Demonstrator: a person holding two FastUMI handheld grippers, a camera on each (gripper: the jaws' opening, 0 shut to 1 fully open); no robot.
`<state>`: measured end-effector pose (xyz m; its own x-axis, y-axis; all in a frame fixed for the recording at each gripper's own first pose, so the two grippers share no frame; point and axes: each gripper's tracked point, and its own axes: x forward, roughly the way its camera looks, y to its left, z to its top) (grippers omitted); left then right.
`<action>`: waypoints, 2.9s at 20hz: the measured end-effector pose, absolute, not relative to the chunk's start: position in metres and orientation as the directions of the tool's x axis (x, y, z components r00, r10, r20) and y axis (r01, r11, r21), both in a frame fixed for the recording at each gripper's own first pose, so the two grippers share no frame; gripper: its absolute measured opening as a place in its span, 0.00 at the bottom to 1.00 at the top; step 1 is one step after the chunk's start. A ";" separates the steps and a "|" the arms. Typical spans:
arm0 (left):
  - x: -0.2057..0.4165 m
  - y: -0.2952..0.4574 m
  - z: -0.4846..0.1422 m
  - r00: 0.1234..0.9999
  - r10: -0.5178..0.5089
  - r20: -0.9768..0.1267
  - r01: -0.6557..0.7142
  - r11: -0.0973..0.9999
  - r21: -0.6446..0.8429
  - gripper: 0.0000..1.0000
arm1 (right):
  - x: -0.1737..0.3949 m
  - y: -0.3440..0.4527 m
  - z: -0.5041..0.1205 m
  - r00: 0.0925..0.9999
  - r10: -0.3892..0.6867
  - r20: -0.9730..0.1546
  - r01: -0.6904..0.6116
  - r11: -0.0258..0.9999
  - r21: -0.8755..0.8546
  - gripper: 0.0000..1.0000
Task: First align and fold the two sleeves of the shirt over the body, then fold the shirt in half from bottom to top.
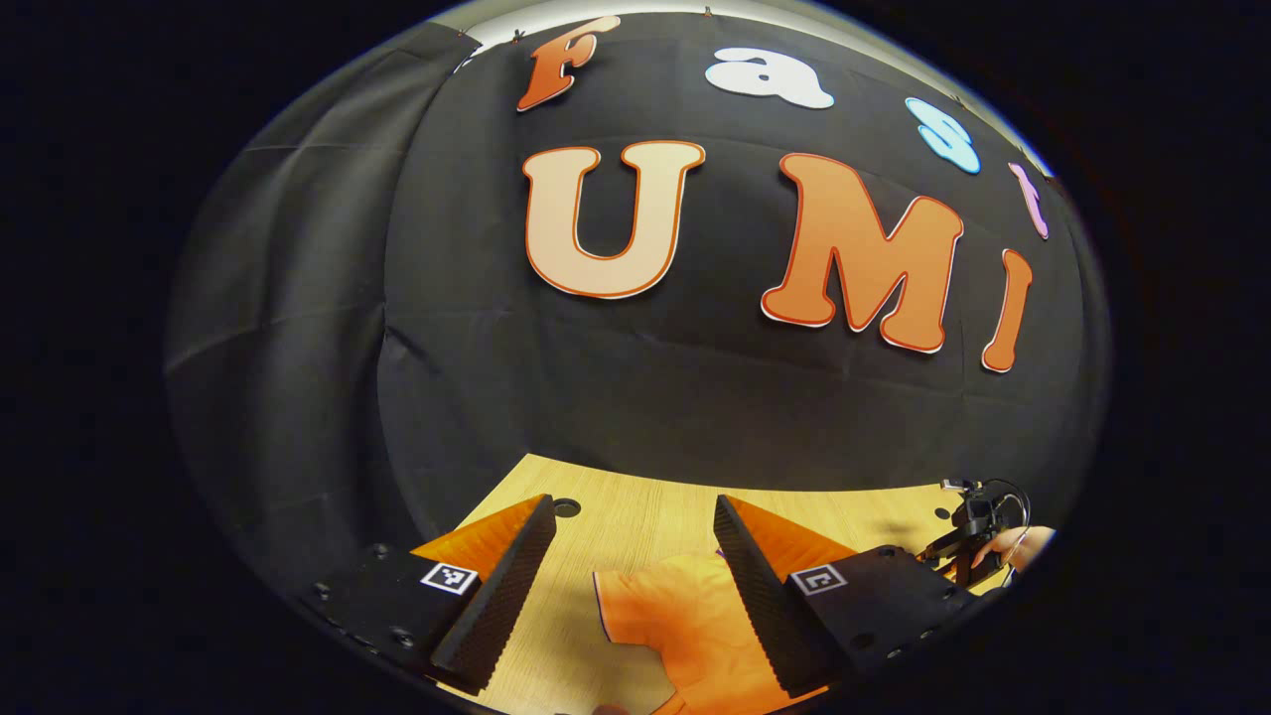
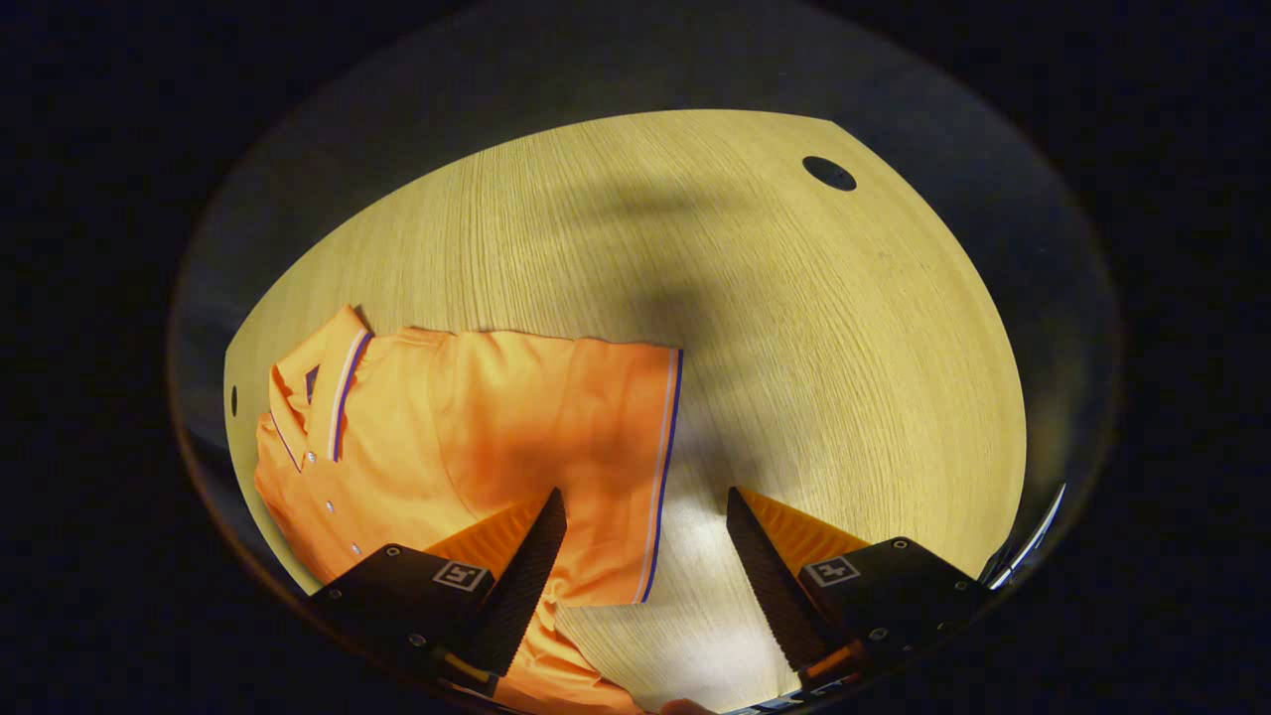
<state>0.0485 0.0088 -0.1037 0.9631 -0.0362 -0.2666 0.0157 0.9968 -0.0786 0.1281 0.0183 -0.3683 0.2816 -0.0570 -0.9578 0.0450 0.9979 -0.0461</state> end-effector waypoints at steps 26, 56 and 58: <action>0.026 0.031 -0.109 0.954 -0.042 -0.297 0.009 0.994 -0.112 0.99 | 0.135 0.047 -0.315 0.452 0.071 -0.889 0.024 0.996 0.091 0.00; -0.014 0.150 -0.128 0.947 -0.005 -0.321 -0.024 0.996 -0.086 0.98 | 0.069 0.295 -0.249 0.405 0.330 -0.853 -0.375 0.911 0.174 0.09; -0.012 0.151 -0.129 0.945 -0.006 -0.327 -0.025 0.996 -0.090 1.00 | 0.066 0.304 -0.246 0.405 0.356 -0.842 -0.390 0.900 0.193 0.16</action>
<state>-0.0122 0.1511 -0.1286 0.9448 -0.0055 -0.3275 -0.0254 0.9956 -0.0899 0.0659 0.3041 -0.2465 0.4047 0.3559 -0.8423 -0.3904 0.9002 0.1928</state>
